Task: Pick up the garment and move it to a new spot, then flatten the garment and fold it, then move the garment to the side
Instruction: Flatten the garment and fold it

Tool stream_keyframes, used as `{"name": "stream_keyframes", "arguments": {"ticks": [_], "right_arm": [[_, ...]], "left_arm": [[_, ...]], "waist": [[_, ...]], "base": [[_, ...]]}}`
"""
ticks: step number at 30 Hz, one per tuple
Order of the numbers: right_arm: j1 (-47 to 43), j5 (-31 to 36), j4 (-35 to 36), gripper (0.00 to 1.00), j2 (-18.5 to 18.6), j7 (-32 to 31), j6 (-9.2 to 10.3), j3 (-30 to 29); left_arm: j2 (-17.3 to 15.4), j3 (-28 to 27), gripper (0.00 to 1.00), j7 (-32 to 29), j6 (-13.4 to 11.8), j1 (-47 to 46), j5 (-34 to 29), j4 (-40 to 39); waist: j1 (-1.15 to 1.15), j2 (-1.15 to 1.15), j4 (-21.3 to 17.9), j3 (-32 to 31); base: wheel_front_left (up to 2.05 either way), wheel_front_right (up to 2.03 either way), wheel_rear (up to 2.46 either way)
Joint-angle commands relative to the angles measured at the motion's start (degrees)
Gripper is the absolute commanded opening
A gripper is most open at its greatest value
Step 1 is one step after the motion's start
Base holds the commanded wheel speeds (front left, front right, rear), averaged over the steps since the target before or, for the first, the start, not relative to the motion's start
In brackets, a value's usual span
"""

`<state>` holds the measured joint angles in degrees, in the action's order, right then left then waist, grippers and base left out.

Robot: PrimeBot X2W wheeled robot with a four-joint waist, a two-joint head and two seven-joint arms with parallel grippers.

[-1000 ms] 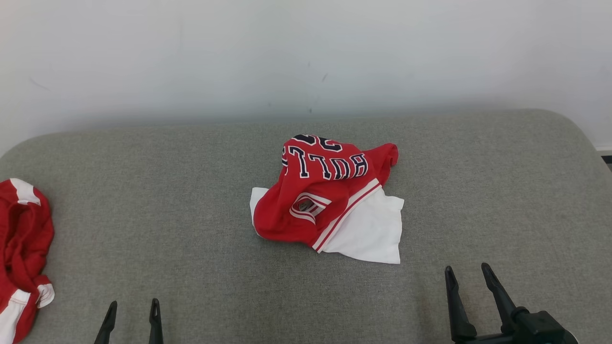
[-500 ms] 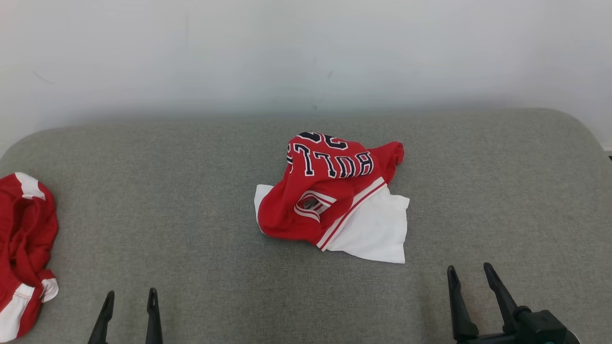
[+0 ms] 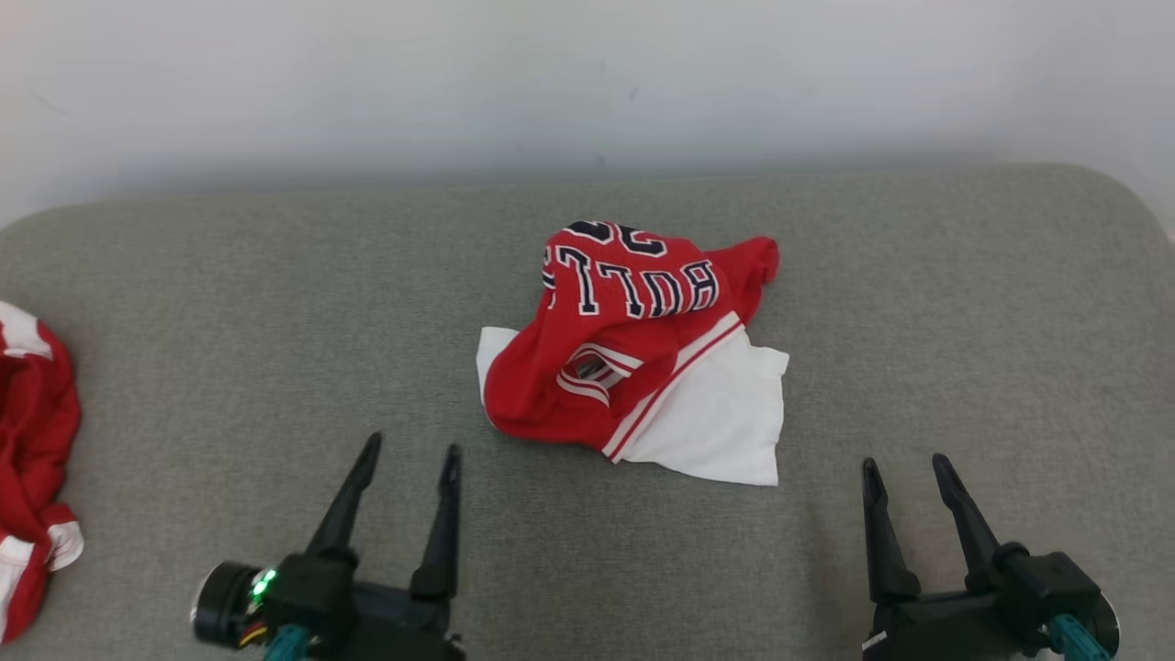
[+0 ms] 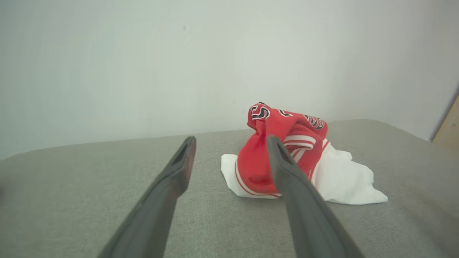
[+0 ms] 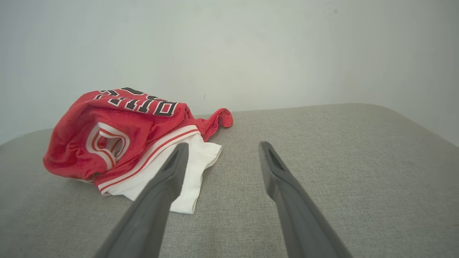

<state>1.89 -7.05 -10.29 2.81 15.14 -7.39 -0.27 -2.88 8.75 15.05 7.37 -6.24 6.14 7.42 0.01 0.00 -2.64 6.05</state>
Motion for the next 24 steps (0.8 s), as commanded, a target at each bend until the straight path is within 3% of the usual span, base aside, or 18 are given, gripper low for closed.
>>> {"name": "stream_keyframes", "arguments": {"ticks": [1,11,17,24], "right_arm": [[0.7,-0.5,0.0,1.0,0.1,0.1,-0.2,0.1],[3.2,-3.4,-0.2,1.0,0.1,0.1,-0.2,0.7],[4.1,-5.4,-0.4,1.0,0.1,0.1,-0.2,0.6],[4.4,-6.3,-0.8,1.0,0.1,0.1,-0.2,0.9]], "left_arm": [[0.0,1.3,1.0,0.1,0.0,-1.7,0.3,1.0],[-0.9,16.0,1.0,0.1,0.0,-11.7,0.7,11.1],[-2.8,18.3,1.0,0.1,0.0,-16.3,1.4,18.4],[-4.6,16.3,1.0,0.1,-0.7,-19.9,0.0,26.5]], "waist": [[-0.01,0.0,-2.0,1.5],[-0.01,0.0,-10.3,5.9],[-0.01,0.0,-14.7,8.1],[-0.01,0.0,-16.9,8.7]], "base": [[0.0,0.0,0.0],[0.0,0.0,0.0],[0.0,0.0,0.0],[0.0,0.0,0.0]]}}
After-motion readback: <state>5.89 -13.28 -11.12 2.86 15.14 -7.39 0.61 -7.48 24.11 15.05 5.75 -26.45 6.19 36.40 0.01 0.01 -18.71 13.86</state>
